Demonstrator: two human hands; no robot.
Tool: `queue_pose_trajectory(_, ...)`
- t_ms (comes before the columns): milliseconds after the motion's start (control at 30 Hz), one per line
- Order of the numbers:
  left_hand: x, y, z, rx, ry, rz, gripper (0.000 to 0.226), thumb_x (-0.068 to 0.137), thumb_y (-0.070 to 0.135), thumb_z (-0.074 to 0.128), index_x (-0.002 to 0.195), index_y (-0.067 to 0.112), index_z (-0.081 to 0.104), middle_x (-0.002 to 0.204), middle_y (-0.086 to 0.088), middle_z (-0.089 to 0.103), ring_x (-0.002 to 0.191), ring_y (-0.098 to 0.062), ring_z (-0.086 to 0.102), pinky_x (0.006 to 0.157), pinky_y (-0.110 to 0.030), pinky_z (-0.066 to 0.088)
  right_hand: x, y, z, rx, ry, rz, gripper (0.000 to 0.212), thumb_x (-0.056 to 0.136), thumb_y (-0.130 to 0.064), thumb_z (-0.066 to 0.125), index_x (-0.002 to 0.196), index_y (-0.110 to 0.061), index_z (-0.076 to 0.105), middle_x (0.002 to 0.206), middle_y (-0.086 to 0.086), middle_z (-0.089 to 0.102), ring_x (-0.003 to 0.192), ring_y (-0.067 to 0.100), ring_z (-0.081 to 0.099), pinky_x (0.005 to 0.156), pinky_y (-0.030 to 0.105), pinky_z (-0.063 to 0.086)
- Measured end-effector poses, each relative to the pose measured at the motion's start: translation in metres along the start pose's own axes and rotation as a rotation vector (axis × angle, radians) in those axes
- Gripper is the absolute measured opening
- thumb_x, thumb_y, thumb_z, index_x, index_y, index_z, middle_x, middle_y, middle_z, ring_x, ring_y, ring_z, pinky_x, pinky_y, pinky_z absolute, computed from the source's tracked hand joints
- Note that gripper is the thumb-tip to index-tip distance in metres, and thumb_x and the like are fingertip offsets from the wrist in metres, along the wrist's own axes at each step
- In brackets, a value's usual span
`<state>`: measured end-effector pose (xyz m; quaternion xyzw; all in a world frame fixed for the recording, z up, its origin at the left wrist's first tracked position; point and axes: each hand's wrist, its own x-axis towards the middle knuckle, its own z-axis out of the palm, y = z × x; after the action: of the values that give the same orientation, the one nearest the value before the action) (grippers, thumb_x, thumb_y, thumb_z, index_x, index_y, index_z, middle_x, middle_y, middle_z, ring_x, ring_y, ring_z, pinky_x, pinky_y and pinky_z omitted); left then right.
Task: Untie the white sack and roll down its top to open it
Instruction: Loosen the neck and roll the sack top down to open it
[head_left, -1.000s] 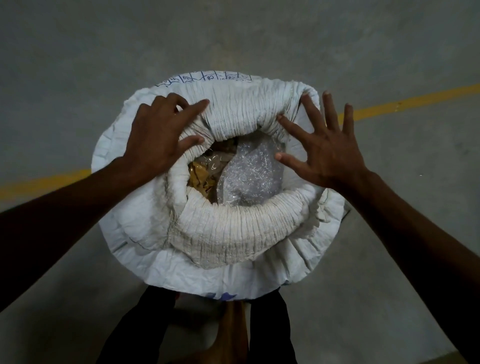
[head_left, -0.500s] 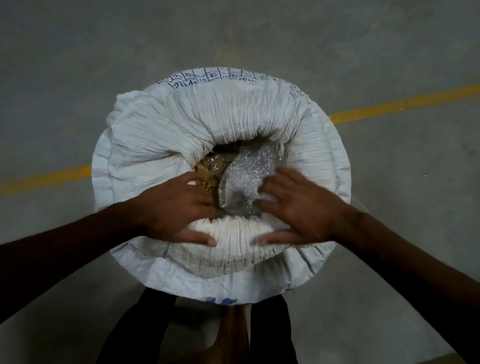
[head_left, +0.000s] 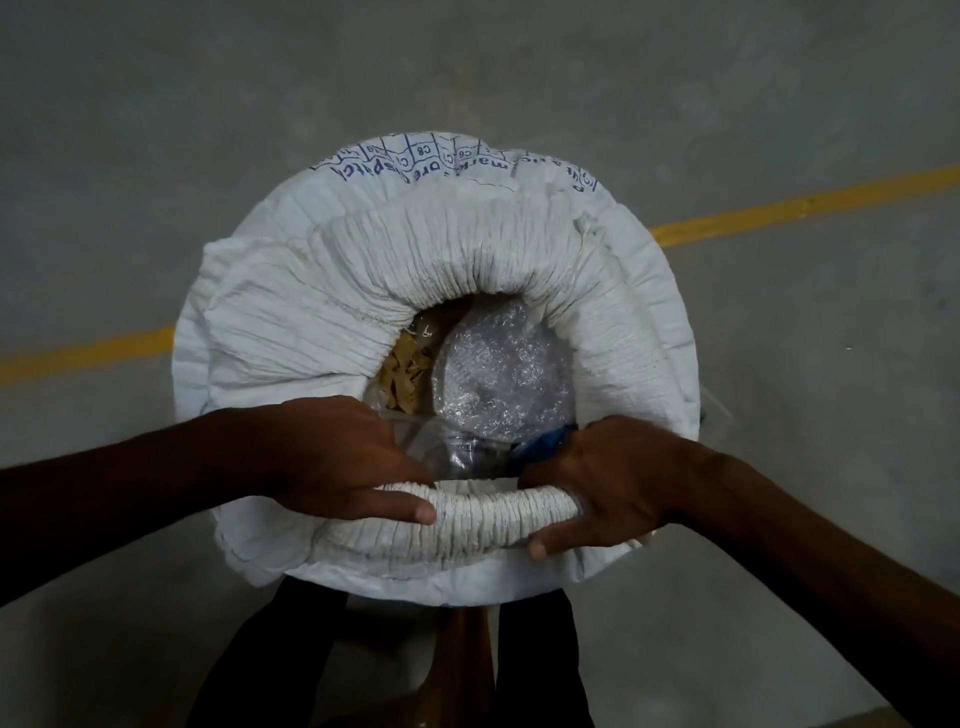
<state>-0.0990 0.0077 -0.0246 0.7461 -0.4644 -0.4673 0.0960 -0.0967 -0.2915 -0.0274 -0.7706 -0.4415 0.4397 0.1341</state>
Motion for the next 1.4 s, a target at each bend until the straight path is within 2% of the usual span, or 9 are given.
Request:
queue_pose_trajectory(233,-0.009,0.005,0.030,-0.128,-0.089,0.023,0.099,0.081,0.088,-0.012,0.141,0.043,0.052,0.127,0.006,0.073,0.113,-0.010,0.067,0.104,-0.031,0.049,-0.011,-0.007,0.012,0.053,-0.239,0.021,0.073,0.081,-0.091,0.048,0.140,-0.049,0.054,0.123,-0.014,0.074,0.112,0.010,0.069,0.100,0.031,0.052)
queue_pose_trajectory(433,-0.010,0.006,0.033,-0.144,-0.033,-0.091,0.097,0.075,0.092,-0.010,0.156,0.058,0.031,0.147,0.012,0.062,0.129,-0.008,0.060,0.110,-0.027,0.042,-0.002,-0.006,0.016,0.024,-0.324,0.051,0.095,0.069,-0.104,0.032,0.147,-0.049,0.043,0.137,-0.008,0.068,0.126,0.019,0.063,0.108,0.039,0.046)
queue_pose_trajectory(567,-0.003,-0.001,0.028,-0.182,0.247,-0.171,0.074,0.092,0.086,0.010,0.146,0.053,0.048,0.132,0.019,0.068,0.115,0.000,0.064,0.095,-0.023,0.049,0.005,-0.009,0.013,0.048,-0.085,0.071,0.109,0.067,-0.106,0.017,0.140,-0.036,0.056,0.132,-0.006,0.070,0.119,0.018,0.067,0.100,0.036,0.053)
queue_pose_trajectory(700,0.005,-0.004,0.031,-0.252,0.664,-0.148,0.040,0.106,0.058,0.044,0.126,0.034,0.069,0.112,0.013,0.073,0.092,0.001,0.063,0.077,-0.028,0.056,0.014,-0.003,0.006,0.108,0.216,0.062,0.067,0.097,-0.077,0.033,0.129,-0.028,0.064,0.107,0.000,0.067,0.097,0.018,0.066,0.082,0.038,0.057)
queue_pose_trajectory(800,0.010,-0.008,0.025,-0.122,0.952,-0.241,0.032,0.101,0.039,0.061,0.121,0.019,0.074,0.114,0.000,0.073,0.102,-0.021,0.066,0.083,-0.043,0.055,0.025,0.000,0.000,-0.035,0.581,0.097,0.038,0.103,-0.045,0.051,0.116,-0.014,0.069,0.103,0.007,0.067,0.093,0.026,0.064,0.075,0.042,0.054)
queue_pose_trajectory(900,0.014,-0.016,0.013,0.096,0.992,-0.523,0.051,0.091,0.048,0.071,0.137,0.026,0.067,0.146,-0.008,0.059,0.132,-0.034,0.054,0.101,-0.051,0.039,0.038,0.009,-0.017,-0.326,0.775,0.225,0.030,0.098,-0.033,0.057,0.115,-0.012,0.070,0.115,0.013,0.068,0.104,0.036,0.062,0.084,0.046,0.045)
queue_pose_trajectory(1100,0.021,-0.042,-0.002,0.153,0.779,-0.716,0.083,0.085,0.051,0.078,0.159,0.041,0.041,0.176,-0.018,0.010,0.159,-0.043,0.019,0.119,-0.067,0.024,0.051,0.033,-0.033,-0.534,0.590,0.450,0.053,0.087,-0.038,0.073,0.136,-0.021,0.062,0.159,0.018,0.044,0.153,0.048,0.029,0.118,0.071,0.021)
queue_pose_trajectory(1267,0.013,-0.057,-0.012,0.186,0.839,-0.694,0.097,0.083,0.010,0.073,0.163,0.044,0.030,0.173,-0.021,0.021,0.152,-0.044,0.031,0.111,-0.061,0.033,0.037,0.055,-0.038,-0.615,0.585,0.492,0.069,0.083,-0.025,0.046,0.151,-0.034,0.051,0.175,0.012,0.015,0.158,0.051,0.007,0.121,0.075,0.002)
queue_pose_trajectory(1400,0.003,-0.063,-0.019,0.236,0.898,-0.667,0.070,0.102,0.027,0.062,0.162,0.047,0.032,0.173,-0.020,0.023,0.151,-0.044,0.035,0.108,-0.061,0.038,0.026,0.065,-0.047,-0.682,0.560,0.507,0.094,0.069,-0.014,0.062,0.158,-0.033,0.040,0.176,0.009,0.003,0.158,0.051,0.001,0.118,0.078,0.007)
